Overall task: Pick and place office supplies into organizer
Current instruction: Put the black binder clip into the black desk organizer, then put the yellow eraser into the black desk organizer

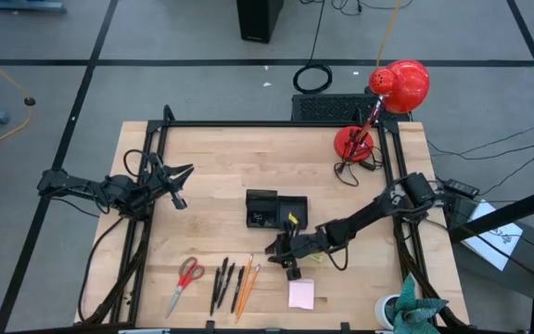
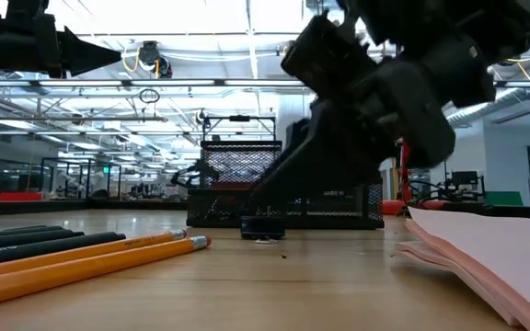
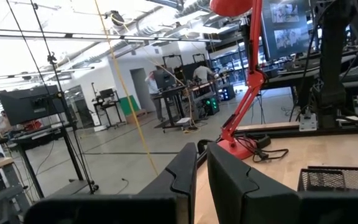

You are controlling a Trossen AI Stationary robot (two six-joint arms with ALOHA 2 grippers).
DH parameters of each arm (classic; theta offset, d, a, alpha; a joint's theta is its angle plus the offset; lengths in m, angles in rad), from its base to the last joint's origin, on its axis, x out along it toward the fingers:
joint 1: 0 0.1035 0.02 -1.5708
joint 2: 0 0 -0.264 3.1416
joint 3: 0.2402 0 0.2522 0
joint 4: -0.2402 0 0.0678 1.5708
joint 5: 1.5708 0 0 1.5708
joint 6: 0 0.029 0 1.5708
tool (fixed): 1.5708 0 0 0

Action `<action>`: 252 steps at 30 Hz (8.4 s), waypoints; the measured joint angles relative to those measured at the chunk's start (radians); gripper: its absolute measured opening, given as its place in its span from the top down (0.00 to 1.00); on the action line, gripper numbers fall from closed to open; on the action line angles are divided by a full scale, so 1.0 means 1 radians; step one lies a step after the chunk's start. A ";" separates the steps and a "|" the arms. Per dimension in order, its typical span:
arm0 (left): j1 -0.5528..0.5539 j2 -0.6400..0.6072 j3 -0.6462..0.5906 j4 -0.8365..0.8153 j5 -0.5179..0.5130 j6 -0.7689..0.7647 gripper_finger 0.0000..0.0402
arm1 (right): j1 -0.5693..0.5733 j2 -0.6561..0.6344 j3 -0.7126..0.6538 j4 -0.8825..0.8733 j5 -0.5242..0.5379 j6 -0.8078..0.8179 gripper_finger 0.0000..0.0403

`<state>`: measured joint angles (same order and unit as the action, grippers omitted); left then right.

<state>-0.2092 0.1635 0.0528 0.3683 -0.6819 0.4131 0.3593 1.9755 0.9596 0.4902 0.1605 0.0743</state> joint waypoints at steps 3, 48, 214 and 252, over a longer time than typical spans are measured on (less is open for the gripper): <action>0.000 0.000 0.000 0.001 0.000 0.000 0.88 | -0.007 0.016 0.000 0.008 -0.005 -0.009 0.60; 0.000 0.000 0.000 0.001 0.000 0.004 0.88 | -0.175 -0.134 0.000 -0.083 0.150 -0.196 1.00; 0.002 0.000 0.000 -0.036 -0.008 -0.025 0.88 | 0.035 -0.187 -0.124 -0.381 0.120 0.355 0.56; 0.002 0.000 0.000 -0.053 -0.011 -0.024 0.88 | 0.067 -0.260 -0.130 -0.529 0.124 0.077 0.56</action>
<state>-0.2070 0.1635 0.0528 0.3153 -0.6931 0.3890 0.4265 1.7153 0.8298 -0.0390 0.2848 0.1518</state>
